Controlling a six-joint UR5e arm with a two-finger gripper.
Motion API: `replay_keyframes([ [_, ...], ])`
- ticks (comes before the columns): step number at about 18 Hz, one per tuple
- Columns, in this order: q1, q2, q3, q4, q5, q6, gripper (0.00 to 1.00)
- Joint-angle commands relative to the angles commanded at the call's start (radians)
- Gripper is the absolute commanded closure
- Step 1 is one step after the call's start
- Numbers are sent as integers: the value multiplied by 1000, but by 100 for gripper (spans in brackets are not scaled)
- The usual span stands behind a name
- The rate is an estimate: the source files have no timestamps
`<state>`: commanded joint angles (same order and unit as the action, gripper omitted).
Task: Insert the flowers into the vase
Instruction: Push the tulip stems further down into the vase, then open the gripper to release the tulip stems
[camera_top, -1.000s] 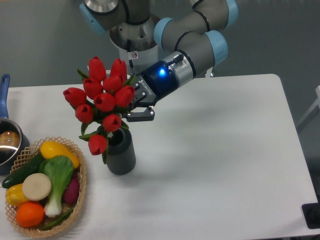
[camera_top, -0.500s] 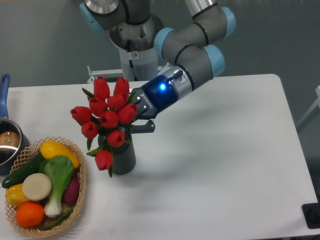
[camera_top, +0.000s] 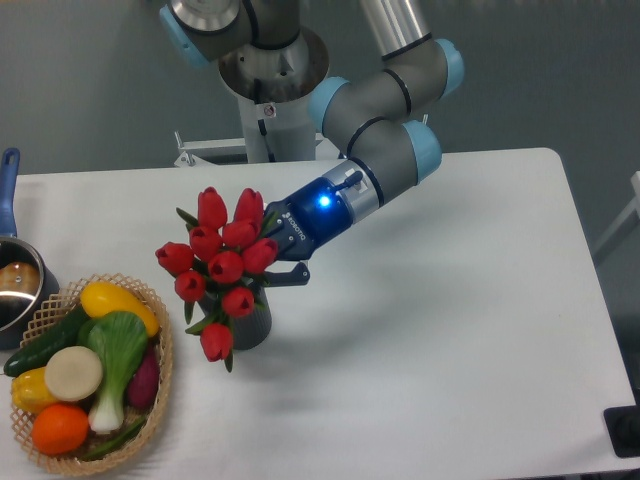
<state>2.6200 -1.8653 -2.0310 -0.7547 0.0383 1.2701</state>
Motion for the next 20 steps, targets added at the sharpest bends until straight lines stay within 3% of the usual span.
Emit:
replay_keyframes([
  [4,6,6,-46,0,3,41,73],
  [9,29,29,-101,-2,95,52,45],
  [10,31,29,-103,-2,95,52,34],
  [11,35,31,-107,-2,95,49,9],
  [12,41,37,-115,-2,97,49,0],
  [20,104,97,-155,-3,101,46,0],
])
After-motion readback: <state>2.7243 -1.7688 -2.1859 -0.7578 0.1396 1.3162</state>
